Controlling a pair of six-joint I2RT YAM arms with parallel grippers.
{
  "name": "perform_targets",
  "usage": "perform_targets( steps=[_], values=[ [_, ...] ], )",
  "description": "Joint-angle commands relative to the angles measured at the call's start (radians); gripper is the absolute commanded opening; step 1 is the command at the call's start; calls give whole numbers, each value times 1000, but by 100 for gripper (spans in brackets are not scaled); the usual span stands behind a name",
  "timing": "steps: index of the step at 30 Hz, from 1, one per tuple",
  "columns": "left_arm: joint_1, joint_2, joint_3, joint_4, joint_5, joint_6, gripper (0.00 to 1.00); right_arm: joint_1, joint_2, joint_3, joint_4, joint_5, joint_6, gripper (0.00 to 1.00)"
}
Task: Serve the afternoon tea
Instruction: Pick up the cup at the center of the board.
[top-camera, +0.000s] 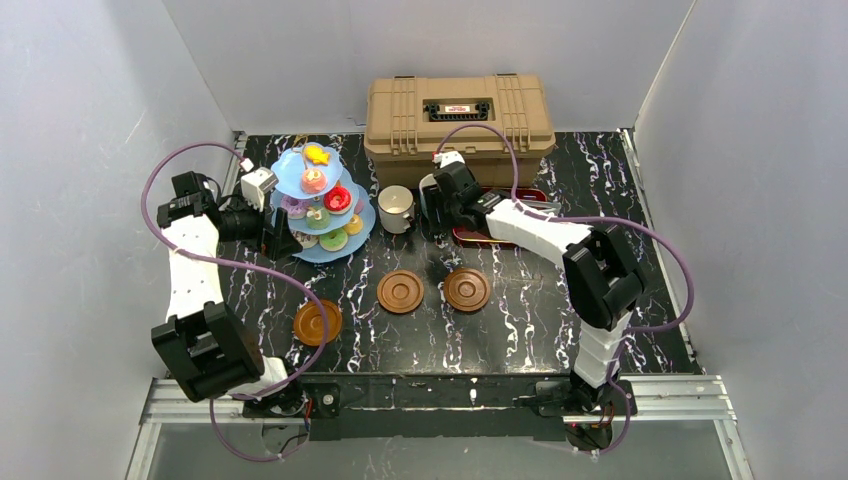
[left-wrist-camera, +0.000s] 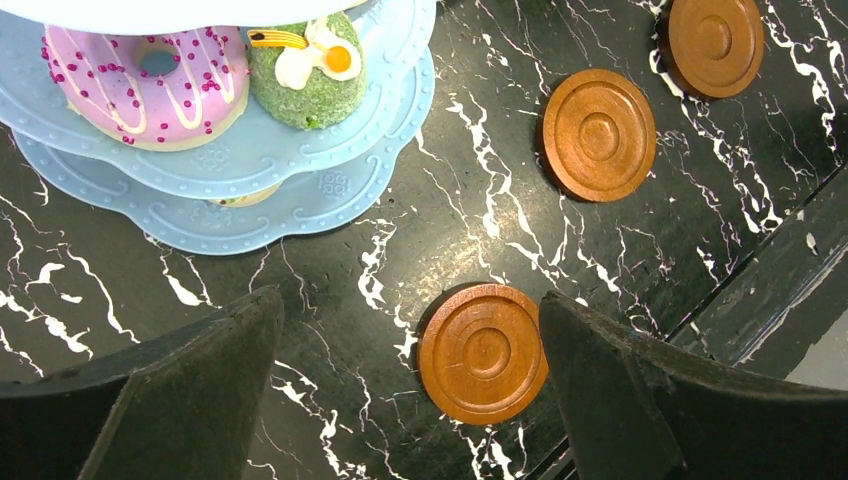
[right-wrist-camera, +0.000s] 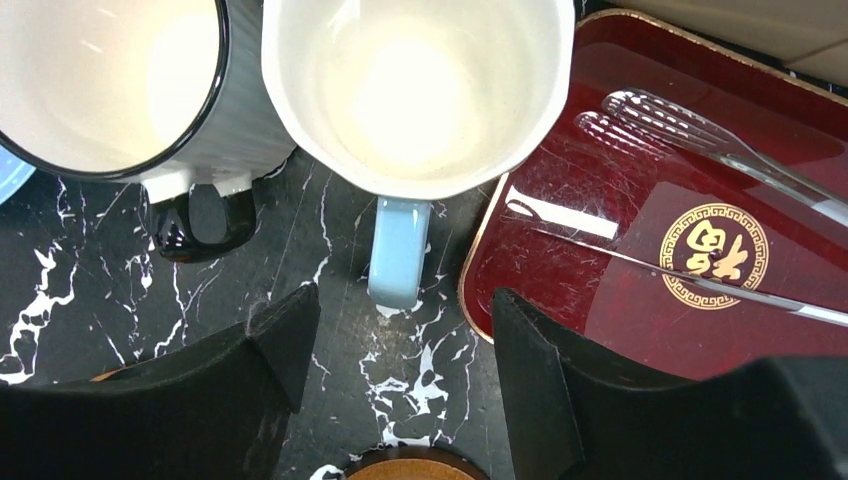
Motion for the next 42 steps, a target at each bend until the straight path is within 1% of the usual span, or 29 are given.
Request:
perform_targets(
  steps=[1, 6, 10, 14, 16, 17, 18, 20, 21, 30, 37, 42],
  values=[
    [5, -39, 28, -22, 22, -16, 98, -2, 12, 60, 35, 25, -23, 70],
    [5, -47, 17, -18, 12, -15, 98, -2, 44, 61, 91, 79, -42, 64],
    [6, -50, 14, -17, 3, -12, 98, -2, 69, 78, 109, 85, -55, 52],
    [5, -49, 18, -18, 0, -11, 98, -2, 87, 89, 116, 90, -61, 47],
    [6, -48, 16, -17, -1, -12, 98, -2, 86, 85, 130, 94, -65, 42],
    [7, -47, 17, -18, -1, -10, 98, -1, 84, 83, 137, 97, -67, 37],
    [6, -46, 14, -18, -3, -10, 98, -1, 78, 78, 144, 100, -71, 28],
    [6, -47, 11, -17, -9, -6, 98, -1, 65, 67, 151, 111, -77, 5],
    [6, -47, 8, -16, -10, -5, 98, -1, 54, 60, 155, 115, -77, 1],
    [6, -55, 2, -18, -14, 1, 98, 19, -99, -75, 162, 123, -73, 1],
    [6, -63, -2, -18, -12, 4, 98, 67, -276, -175, 110, 137, -75, 1],
    [6, -64, -5, -17, -14, -3, 98, 119, -385, -214, 69, 93, -65, 1]
  ],
)
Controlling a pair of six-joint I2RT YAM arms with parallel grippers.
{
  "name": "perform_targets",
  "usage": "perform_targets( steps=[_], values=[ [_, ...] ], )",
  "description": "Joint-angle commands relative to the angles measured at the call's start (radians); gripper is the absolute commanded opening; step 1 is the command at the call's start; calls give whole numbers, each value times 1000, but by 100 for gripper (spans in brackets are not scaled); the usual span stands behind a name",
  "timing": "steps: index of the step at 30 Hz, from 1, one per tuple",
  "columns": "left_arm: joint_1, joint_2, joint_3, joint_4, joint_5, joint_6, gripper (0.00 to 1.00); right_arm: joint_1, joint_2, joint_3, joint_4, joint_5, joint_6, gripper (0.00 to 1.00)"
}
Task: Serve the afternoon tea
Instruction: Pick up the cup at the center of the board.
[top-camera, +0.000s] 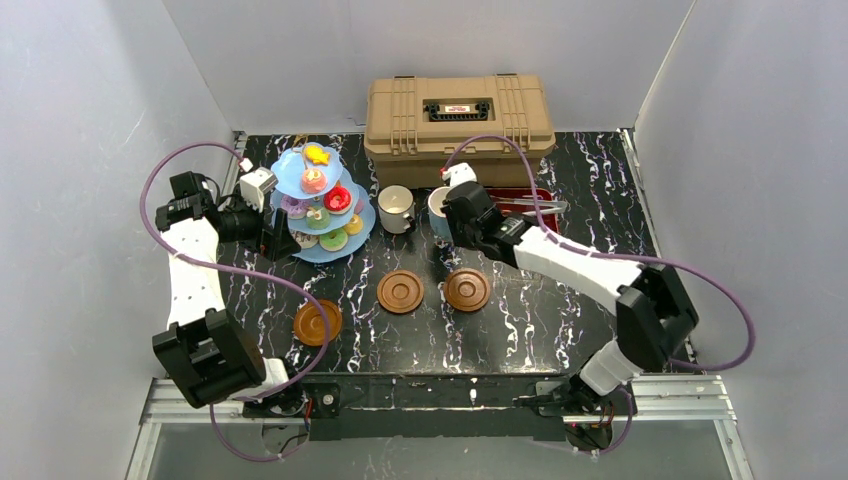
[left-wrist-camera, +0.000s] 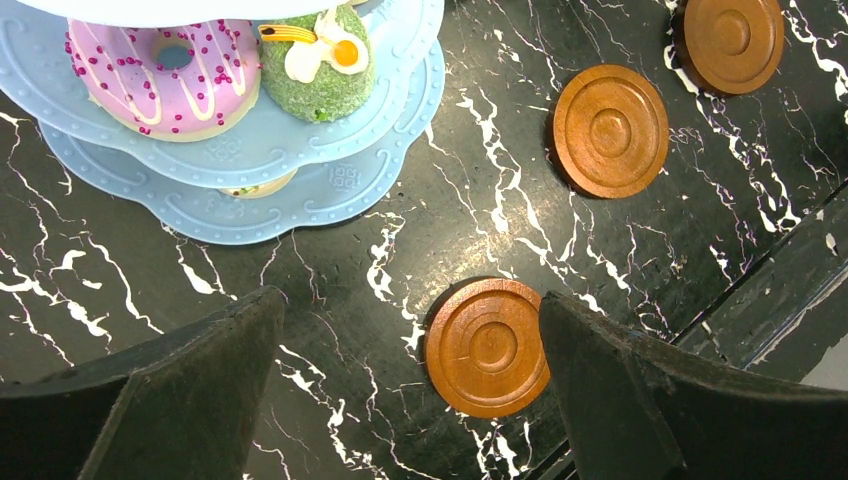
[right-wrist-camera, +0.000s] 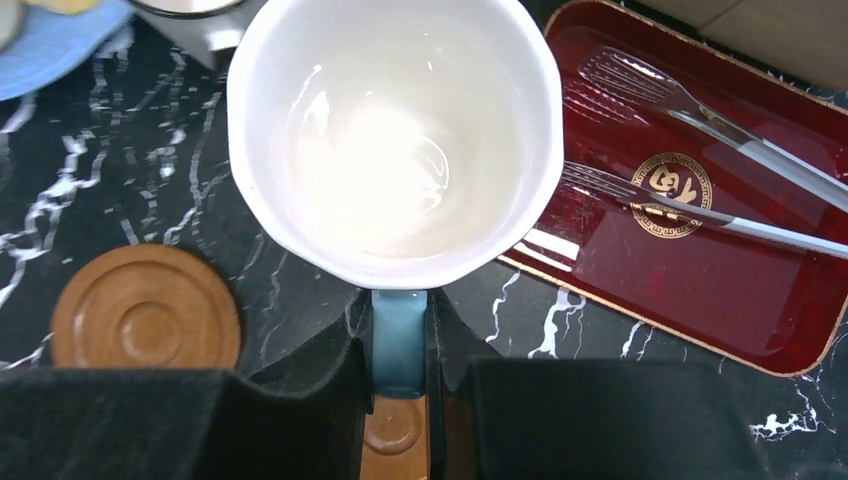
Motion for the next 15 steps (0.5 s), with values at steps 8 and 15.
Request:
perform_targets(
  steps=[8, 15],
  values=[
    [6, -32, 8, -18, 9, -36, 98, 243, -173, -62, 63, 0, 57, 1],
    [6, -46, -1, -17, 5, -25, 98, 320, -106, -84, 143, -30, 100, 1]
  ],
)
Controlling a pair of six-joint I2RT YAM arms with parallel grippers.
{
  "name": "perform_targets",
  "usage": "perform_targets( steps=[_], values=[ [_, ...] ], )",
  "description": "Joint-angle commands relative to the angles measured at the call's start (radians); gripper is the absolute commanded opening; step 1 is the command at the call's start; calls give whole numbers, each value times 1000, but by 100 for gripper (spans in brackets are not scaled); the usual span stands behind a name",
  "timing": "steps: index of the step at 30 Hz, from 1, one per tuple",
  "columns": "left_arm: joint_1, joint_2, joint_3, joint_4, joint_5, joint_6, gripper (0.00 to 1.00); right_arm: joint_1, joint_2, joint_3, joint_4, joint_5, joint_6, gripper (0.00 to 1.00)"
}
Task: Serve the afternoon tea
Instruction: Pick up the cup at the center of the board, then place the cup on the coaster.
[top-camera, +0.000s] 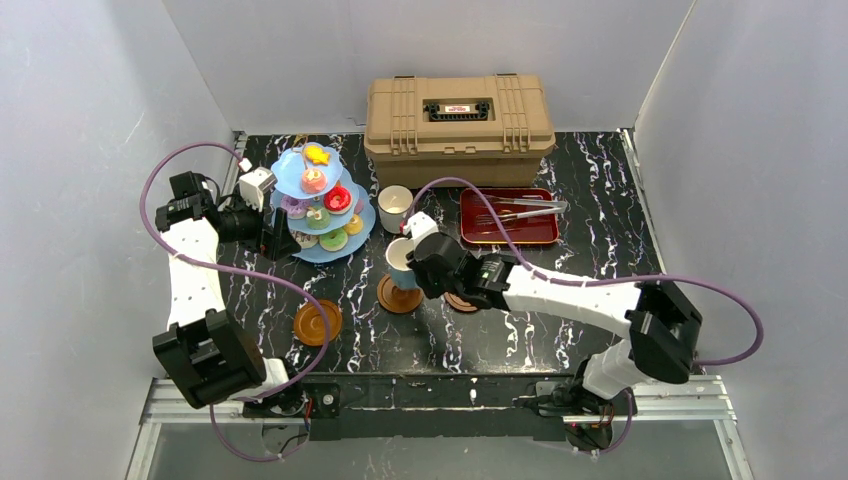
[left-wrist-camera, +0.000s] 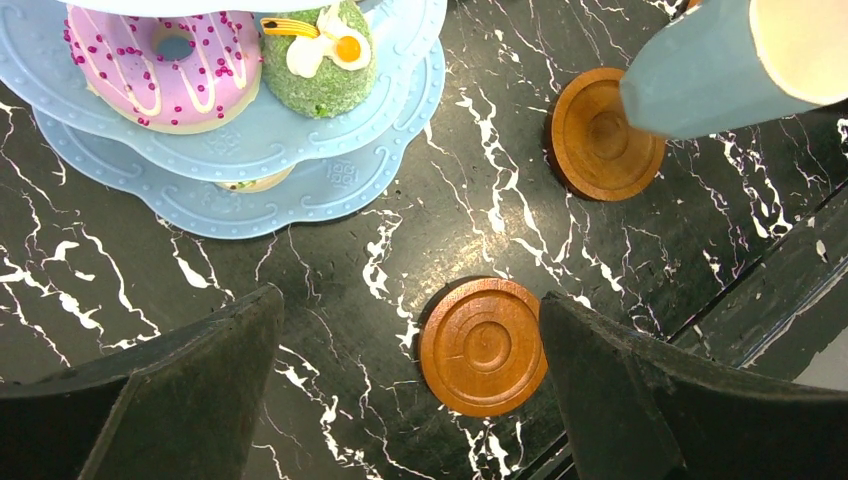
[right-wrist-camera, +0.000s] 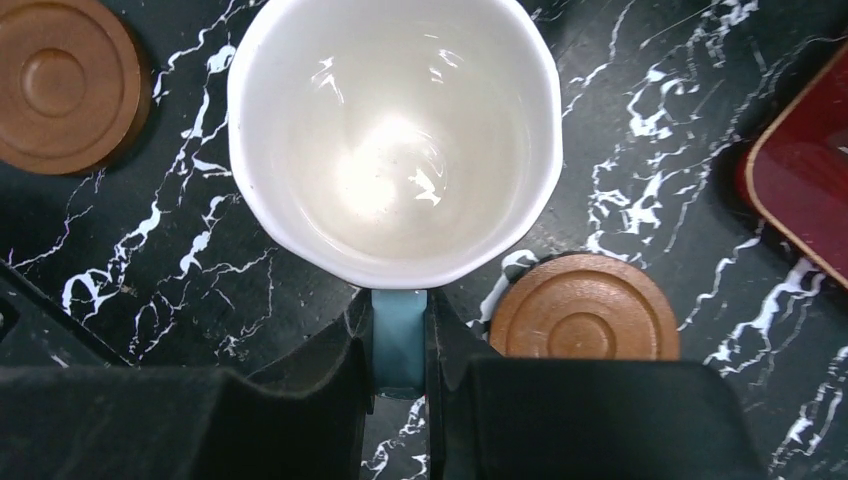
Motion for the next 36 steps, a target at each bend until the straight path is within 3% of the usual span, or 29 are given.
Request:
perform_targets(
  steps=[1, 24, 27, 30, 34, 35, 36],
  values=[
    [5, -44, -3, -17, 8, 4, 98, 18, 22, 11, 165, 7, 41, 1],
    [5, -23, -2, -18, 1, 7, 98, 69, 106, -17, 177, -22, 70, 1],
    [5, -25, -3, -19, -4, 10, 98, 78, 106, -20, 166, -7, 64, 22],
    [7, -29, -3, -31, 1, 33, 98, 85, 89, -32, 164, 7, 52, 51],
    [6, -31, 0, -34, 15, 36, 98, 87, 64, -29, 158, 37, 35, 71],
    [6, -30, 1, -35, 16, 35, 98, 88, 58, -20, 151, 42, 32, 80],
    [6, -29, 3, -38, 18, 35, 98, 88, 55, -6, 141, 44, 29, 95]
  ],
)
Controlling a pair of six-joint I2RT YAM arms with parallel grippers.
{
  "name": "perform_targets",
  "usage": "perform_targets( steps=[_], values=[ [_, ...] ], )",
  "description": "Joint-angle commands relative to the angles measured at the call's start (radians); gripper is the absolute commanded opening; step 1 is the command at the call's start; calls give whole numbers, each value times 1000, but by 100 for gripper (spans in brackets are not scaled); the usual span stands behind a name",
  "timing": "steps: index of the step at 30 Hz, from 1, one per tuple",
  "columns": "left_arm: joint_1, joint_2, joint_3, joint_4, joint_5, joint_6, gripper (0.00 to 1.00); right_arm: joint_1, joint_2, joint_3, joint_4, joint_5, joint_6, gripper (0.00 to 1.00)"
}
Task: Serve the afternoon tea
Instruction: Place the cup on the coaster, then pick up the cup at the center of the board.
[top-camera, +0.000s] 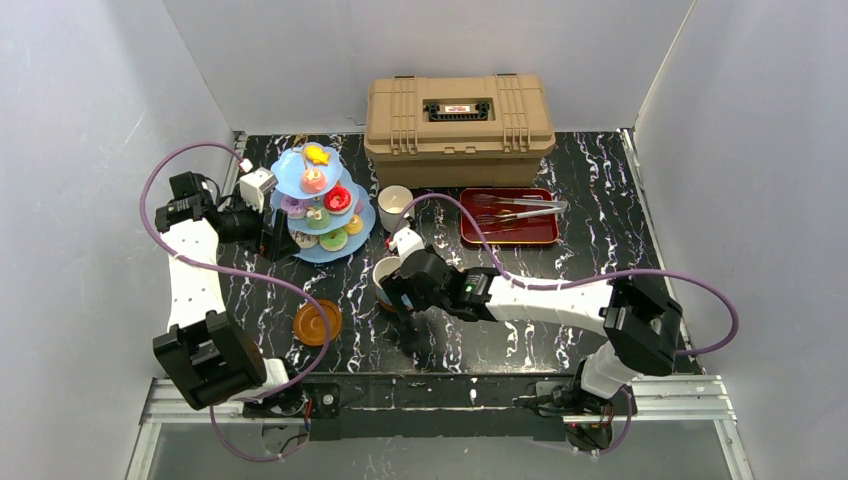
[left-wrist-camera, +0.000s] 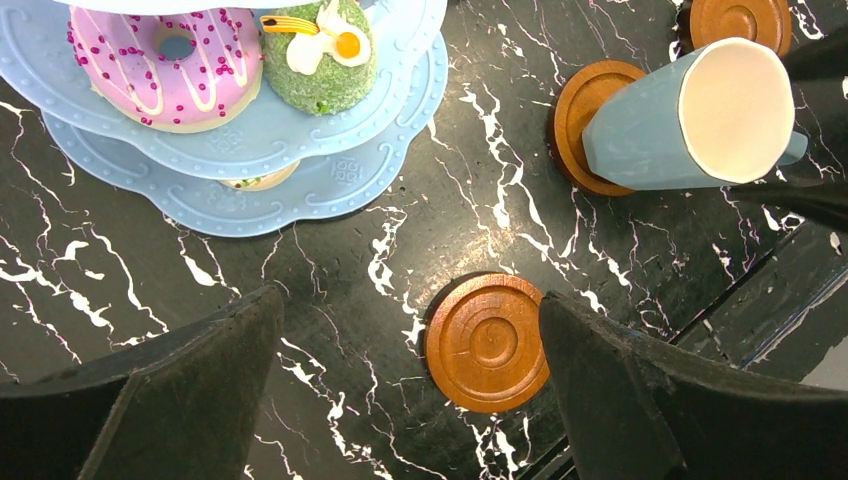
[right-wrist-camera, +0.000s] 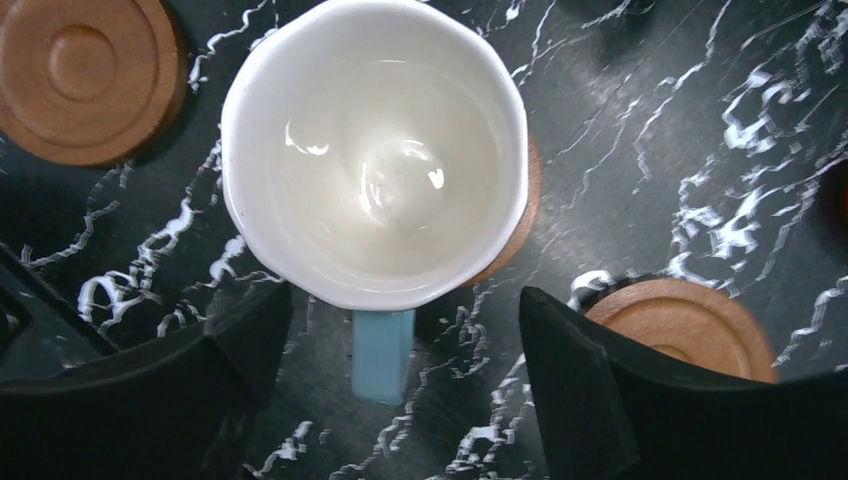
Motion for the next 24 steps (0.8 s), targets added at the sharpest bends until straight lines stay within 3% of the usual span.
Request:
perform_targets(
  steps=[1, 9, 18, 24],
  values=[
    [6, -20, 4, -35, 26, 14, 98, 5, -58, 41, 8, 44, -23, 98],
    [6, -17, 20, -44, 20, 14, 98, -54, -85, 273, -142, 71, -58, 98],
    [5, -19, 31, -48, 6, 14, 98, -347, 41, 483, -234, -166, -57, 98],
    [6, -20, 32, -48, -3, 14, 98, -422, 192, 556, -283, -318, -147, 87]
  ],
)
